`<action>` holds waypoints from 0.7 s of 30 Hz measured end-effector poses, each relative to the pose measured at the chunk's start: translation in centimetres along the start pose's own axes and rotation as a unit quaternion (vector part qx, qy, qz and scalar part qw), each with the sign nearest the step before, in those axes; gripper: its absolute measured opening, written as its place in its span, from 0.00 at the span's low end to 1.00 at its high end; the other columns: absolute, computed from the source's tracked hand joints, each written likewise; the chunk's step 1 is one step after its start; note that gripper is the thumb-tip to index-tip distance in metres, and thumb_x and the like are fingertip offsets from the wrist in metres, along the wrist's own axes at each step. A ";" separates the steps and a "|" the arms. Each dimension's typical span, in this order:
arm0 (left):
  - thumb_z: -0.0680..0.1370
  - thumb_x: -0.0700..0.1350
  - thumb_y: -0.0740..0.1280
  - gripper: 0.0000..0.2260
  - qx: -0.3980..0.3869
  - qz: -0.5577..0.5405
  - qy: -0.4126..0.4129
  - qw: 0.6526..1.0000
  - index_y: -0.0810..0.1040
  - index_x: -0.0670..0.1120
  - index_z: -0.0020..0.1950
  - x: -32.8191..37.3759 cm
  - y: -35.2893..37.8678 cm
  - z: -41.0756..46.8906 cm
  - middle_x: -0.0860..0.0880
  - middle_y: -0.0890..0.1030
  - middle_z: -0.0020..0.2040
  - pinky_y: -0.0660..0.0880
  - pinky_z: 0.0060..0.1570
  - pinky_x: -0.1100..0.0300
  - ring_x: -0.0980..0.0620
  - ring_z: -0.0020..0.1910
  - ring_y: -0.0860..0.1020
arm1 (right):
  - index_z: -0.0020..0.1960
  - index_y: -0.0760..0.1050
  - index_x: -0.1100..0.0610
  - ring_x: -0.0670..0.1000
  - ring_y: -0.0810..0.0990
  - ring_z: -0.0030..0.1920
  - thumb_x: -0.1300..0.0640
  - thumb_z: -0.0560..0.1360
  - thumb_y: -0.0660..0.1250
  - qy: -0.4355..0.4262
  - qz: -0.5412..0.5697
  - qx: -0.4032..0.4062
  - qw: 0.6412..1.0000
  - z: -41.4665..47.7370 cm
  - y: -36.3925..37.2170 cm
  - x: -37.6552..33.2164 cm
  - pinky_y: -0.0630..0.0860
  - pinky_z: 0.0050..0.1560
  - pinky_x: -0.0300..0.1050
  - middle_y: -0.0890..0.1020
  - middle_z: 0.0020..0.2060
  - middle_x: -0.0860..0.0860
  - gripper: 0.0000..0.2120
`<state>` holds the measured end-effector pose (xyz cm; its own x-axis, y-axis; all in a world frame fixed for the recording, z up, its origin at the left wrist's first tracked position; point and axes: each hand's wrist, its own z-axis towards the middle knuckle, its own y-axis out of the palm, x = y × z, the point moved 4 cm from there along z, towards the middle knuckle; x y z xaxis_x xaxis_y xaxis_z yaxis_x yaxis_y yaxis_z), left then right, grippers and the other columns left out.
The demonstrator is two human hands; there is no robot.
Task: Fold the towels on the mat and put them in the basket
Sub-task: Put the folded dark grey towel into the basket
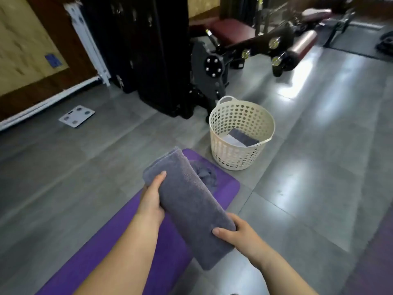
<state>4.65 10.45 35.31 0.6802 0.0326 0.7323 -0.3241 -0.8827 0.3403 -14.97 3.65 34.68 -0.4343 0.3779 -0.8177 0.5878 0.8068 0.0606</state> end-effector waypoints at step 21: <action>0.77 0.51 0.61 0.15 -0.131 0.034 -0.142 0.981 0.76 0.42 0.55 -7.4 39.5 14.2 0.44 0.82 0.43 0.73 0.40 0.59 0.51 0.44 0.78 | 0.65 0.67 0.51 0.43 0.81 0.52 0.34 0.51 0.74 0.018 0.051 0.038 0.998 12.8 -34.6 -13.4 0.76 0.47 0.33 0.80 0.57 0.48 0.47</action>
<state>-3.84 -31.31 34.93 0.7947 -0.1867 0.5776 -0.5073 -0.7268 0.4630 -20.76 -35.14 36.24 -0.3934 0.4731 -0.7883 0.6791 0.7275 0.0977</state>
